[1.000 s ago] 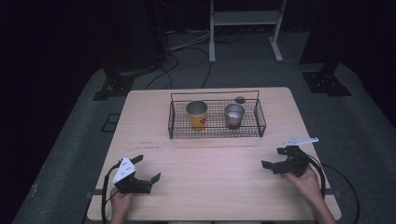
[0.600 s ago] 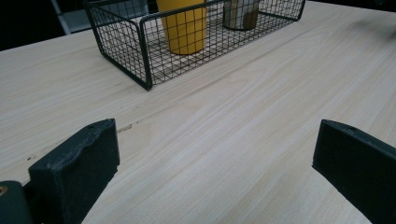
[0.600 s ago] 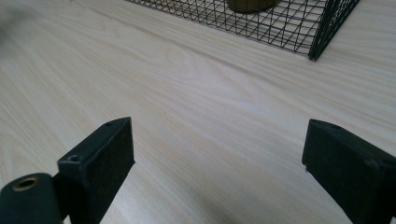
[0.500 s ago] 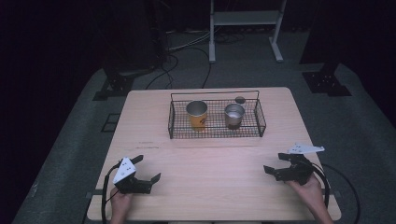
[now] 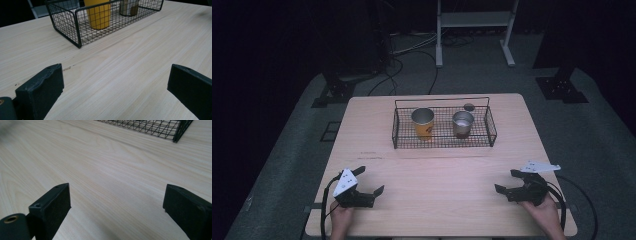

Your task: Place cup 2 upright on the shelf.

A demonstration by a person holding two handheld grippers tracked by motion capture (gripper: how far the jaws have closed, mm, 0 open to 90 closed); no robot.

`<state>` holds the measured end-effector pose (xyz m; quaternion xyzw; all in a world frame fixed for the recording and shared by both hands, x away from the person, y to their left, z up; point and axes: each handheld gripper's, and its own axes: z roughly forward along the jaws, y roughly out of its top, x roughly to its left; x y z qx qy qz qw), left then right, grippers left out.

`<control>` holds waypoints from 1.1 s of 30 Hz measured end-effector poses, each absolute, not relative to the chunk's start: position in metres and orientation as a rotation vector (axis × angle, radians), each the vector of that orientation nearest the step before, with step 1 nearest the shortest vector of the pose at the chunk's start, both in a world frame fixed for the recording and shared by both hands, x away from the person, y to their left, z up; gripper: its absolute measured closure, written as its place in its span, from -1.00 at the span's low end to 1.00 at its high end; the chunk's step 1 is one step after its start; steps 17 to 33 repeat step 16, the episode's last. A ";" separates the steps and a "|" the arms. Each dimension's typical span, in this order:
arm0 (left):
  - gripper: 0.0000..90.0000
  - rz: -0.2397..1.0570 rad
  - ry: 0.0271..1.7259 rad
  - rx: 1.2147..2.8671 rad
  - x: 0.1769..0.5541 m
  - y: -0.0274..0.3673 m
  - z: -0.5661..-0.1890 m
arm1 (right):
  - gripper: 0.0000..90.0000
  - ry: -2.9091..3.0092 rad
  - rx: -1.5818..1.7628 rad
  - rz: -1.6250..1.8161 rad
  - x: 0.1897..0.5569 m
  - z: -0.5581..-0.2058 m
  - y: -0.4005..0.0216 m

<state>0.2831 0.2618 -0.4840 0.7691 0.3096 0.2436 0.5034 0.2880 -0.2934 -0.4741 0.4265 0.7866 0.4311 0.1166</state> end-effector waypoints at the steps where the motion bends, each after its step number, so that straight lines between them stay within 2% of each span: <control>1: -1.00 0.588 0.748 1.857 0.283 0.262 -0.484 | -0.85 2.304 1.251 1.259 0.287 -0.475 -0.293; 16: -1.00 0.589 0.748 1.856 0.283 0.261 -0.484 | -0.85 2.239 1.293 1.316 0.271 -0.487 -0.300; 33: -1.00 0.589 0.748 1.856 0.283 0.261 -0.484 | -0.85 2.239 1.293 1.316 0.271 -0.487 -0.300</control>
